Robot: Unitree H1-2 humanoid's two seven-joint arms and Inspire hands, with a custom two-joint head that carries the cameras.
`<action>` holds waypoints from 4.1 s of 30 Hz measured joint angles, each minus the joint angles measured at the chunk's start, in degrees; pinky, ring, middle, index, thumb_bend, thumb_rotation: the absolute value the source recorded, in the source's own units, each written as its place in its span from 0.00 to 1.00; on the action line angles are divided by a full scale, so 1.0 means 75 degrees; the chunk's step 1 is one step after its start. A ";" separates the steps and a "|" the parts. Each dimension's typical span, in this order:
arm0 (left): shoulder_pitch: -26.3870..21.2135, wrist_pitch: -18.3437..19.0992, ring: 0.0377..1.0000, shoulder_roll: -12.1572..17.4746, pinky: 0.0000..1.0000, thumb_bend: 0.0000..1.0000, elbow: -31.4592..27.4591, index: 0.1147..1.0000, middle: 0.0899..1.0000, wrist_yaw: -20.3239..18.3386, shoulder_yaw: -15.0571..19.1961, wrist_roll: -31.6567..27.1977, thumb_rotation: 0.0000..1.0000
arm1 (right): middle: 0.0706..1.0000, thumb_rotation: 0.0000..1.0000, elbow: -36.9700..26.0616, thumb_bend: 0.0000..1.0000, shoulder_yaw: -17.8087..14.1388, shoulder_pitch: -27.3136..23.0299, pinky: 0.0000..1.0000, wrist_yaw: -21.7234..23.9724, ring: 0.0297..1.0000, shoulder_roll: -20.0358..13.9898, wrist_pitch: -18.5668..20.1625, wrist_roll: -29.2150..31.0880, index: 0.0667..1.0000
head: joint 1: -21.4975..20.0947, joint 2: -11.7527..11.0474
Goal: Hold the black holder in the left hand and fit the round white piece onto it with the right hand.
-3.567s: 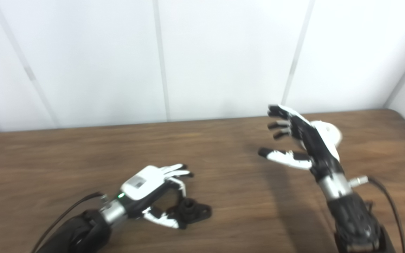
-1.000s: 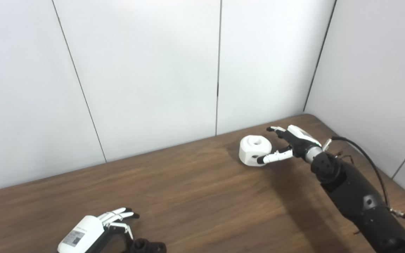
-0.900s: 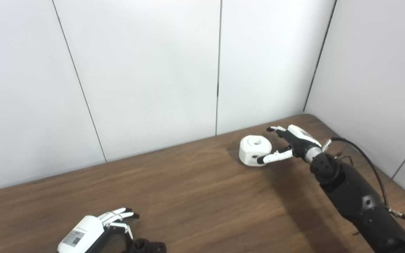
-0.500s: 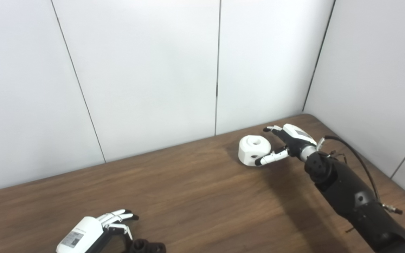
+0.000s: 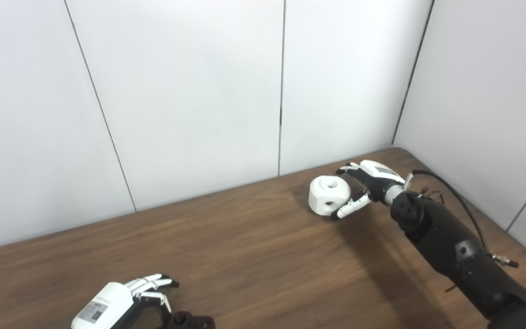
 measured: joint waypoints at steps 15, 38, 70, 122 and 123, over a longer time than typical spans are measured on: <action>0.0038 0.0000 0.87 0.0000 0.79 0.52 -0.0051 0.42 0.82 -0.0110 0.0084 0.0007 0.05 | 0.98 0.41 0.0157 0.94 0.0076 -0.0087 0.80 -0.0094 0.93 0.0076 -0.0008 -0.0022 0.82 | 0.0012 0.0094; 0.0203 0.0003 0.87 -0.0044 0.79 0.52 -0.0295 0.42 0.82 -0.0566 0.0467 0.0126 0.05 | 0.95 0.34 0.0447 0.96 0.0039 -0.0288 0.87 -0.0230 0.95 0.0413 -0.0010 -0.0021 0.67 | 0.0105 0.0258; 0.0226 0.0016 0.88 -0.0040 0.80 0.52 -0.0328 0.42 0.83 -0.0661 0.0519 0.0136 0.05 | 0.77 0.14 0.0666 0.52 -0.0384 0.0201 0.84 -0.2891 0.85 0.1632 -0.0928 0.0448 0.44 | 0.0596 0.0445; 0.0222 0.0840 0.97 -0.0796 0.92 0.52 -0.0598 0.42 0.91 -0.1376 0.0872 0.0415 0.06 | 0.79 0.13 -0.5546 0.52 0.0442 0.1252 0.75 0.1625 0.84 0.2459 -0.0014 0.0942 0.44 | 0.3480 0.1664; 0.0221 0.0847 0.97 -0.0799 0.91 0.52 -0.0602 0.42 0.91 -0.1380 0.0872 0.0418 0.06 | 0.79 0.13 -0.5546 0.52 0.0506 0.1258 0.76 0.1665 0.84 0.2474 -0.0003 0.0921 0.44 | 0.3492 0.1664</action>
